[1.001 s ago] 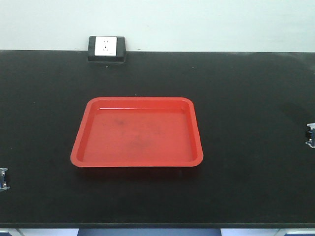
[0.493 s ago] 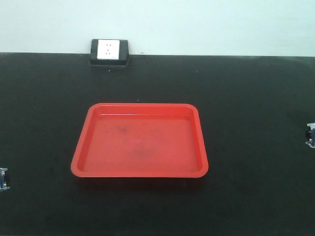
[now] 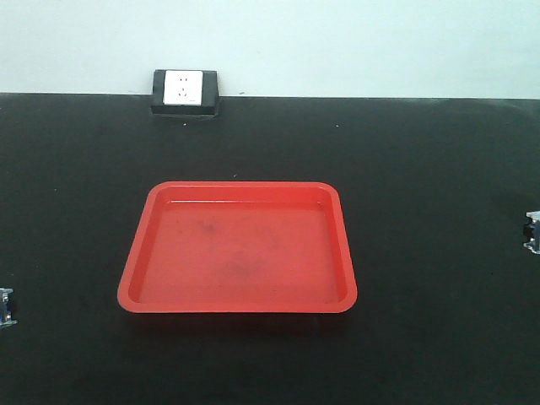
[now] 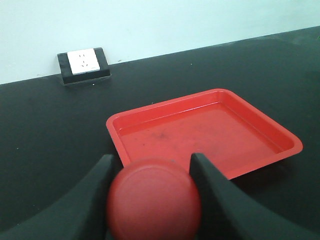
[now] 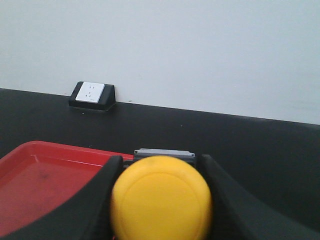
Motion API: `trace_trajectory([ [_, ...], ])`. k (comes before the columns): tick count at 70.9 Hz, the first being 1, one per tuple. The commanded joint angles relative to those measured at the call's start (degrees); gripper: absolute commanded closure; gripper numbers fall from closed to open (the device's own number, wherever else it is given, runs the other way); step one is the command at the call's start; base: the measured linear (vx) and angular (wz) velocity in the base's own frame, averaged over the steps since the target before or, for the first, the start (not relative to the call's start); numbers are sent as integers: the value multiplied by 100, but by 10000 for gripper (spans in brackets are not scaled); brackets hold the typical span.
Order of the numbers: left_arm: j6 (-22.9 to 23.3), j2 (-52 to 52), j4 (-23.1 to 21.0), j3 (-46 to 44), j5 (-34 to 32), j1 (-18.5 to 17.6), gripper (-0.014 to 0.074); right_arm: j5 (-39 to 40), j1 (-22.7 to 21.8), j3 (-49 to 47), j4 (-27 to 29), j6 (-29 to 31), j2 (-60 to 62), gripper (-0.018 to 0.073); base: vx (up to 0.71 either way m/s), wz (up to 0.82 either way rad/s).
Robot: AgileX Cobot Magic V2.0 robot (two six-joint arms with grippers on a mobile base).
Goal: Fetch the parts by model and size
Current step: 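Stop the base in front of the red tray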
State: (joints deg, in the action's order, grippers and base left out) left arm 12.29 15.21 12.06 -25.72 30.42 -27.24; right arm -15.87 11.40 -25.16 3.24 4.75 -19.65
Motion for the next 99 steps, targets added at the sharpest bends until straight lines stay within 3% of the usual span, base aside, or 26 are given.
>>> trace_trajectory([
  [1, 51, 59, 24, -151, -421, -25, 603, 463, -21, -174, -15, 22, -67, 569, 2, -1],
  [99, 57, 59, 24, -151, -523, -25, 603, 468, -21, -174, -15, 22, -64, 569, 0, 0],
])
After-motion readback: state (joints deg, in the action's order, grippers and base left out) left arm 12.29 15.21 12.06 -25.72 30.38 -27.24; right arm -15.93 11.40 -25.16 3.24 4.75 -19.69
